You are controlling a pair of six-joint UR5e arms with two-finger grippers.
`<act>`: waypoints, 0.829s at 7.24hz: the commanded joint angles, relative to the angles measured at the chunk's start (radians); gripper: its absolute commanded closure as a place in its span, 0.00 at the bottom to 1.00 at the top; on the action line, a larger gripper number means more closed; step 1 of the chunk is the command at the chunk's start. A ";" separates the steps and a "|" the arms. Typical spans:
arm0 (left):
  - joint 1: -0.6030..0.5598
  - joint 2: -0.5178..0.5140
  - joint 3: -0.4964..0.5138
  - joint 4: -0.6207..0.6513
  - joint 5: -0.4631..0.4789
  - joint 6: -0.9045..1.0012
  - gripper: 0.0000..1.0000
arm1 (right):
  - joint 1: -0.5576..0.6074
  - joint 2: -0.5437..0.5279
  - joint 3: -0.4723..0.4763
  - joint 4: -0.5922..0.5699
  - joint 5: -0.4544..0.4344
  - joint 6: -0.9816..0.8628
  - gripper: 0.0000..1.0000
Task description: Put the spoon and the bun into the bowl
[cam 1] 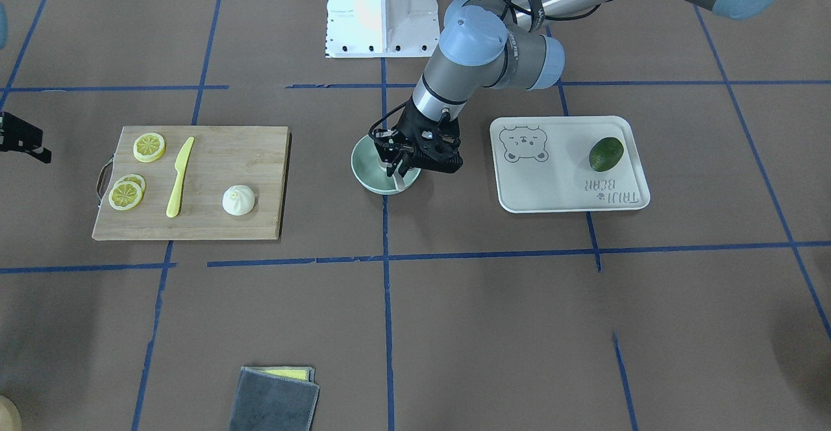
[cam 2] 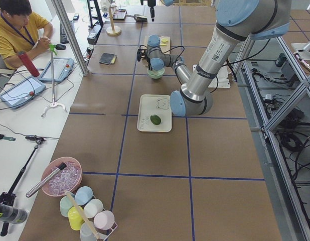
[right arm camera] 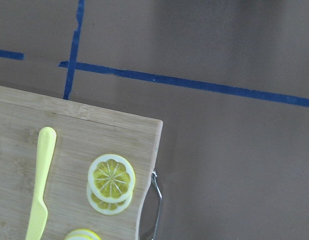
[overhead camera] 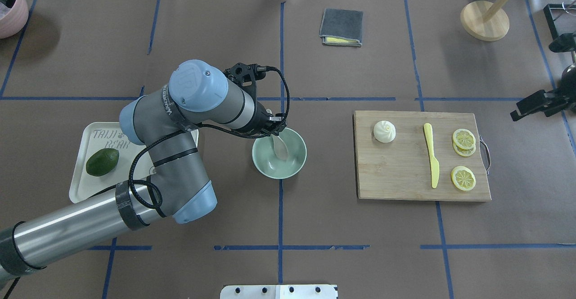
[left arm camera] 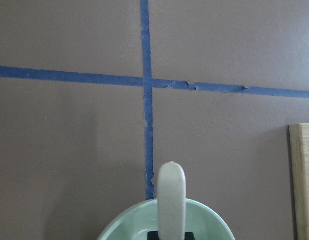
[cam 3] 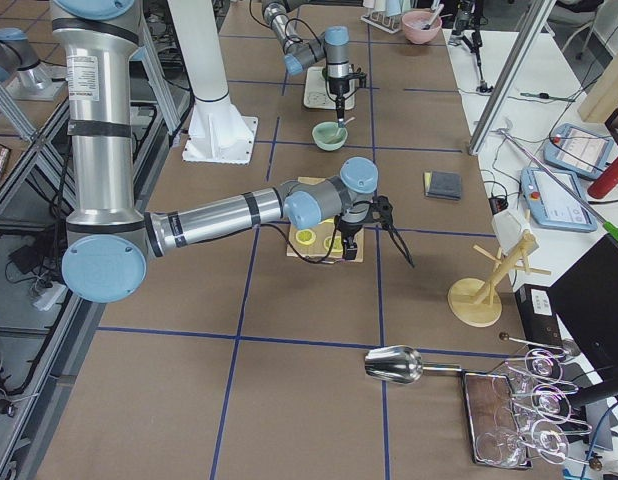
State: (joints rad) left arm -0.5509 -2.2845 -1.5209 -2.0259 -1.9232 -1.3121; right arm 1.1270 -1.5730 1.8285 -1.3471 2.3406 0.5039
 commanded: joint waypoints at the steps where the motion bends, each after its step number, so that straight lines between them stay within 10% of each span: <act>1: -0.013 0.011 -0.005 0.004 0.004 -0.002 0.33 | -0.148 0.039 -0.002 0.144 -0.087 0.287 0.00; 6: -0.096 0.198 -0.212 0.010 -0.002 0.007 0.34 | -0.380 0.278 -0.067 0.140 -0.314 0.547 0.00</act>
State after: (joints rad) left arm -0.6262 -2.1276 -1.6837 -2.0180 -1.9244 -1.3063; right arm 0.7853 -1.3412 1.7909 -1.2059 2.0690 1.0291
